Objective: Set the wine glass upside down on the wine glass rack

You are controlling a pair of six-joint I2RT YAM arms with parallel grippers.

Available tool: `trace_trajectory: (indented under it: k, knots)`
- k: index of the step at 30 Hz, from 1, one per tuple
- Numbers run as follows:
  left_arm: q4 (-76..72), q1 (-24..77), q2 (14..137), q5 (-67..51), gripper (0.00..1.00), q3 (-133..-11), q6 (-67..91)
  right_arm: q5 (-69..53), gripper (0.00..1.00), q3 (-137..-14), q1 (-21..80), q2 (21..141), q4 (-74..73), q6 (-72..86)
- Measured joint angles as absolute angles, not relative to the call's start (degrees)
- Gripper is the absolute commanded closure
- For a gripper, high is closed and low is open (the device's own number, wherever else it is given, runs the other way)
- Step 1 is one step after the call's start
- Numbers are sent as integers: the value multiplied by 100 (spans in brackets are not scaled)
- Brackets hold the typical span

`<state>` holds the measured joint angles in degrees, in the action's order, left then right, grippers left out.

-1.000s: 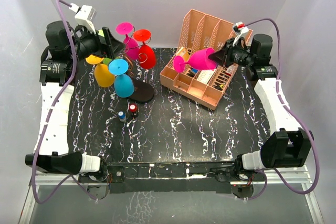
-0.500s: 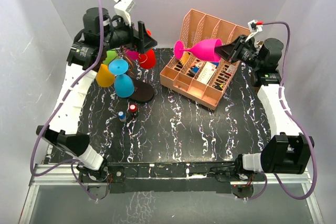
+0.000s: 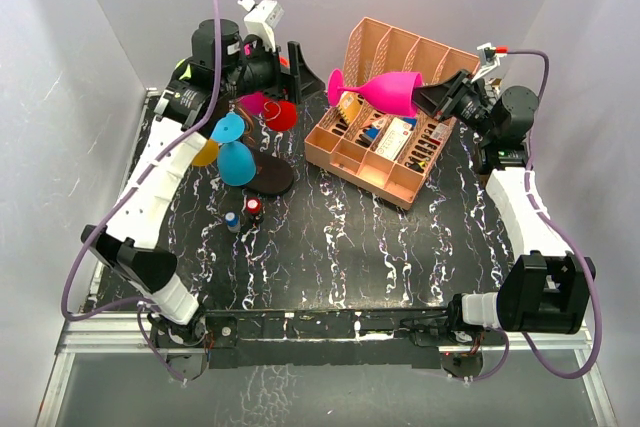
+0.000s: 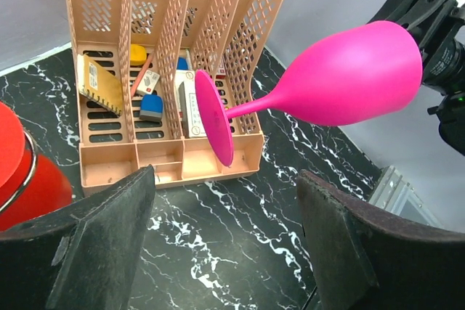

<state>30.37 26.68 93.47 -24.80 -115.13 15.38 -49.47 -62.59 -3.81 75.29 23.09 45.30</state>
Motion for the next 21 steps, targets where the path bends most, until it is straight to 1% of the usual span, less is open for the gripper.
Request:
trace_trajectory:
  k: [10, 21]
  knots:
    - [2919, 3100, 9762, -1990, 30, -11522, 1758, -4947, 92, -6202, -381, 7448, 2567, 4661]
    - [2923, 3524, 10084, -1404, 47, -11668, 1503, -4971, 92, -6195, -377, 7448, 2576, 4626]
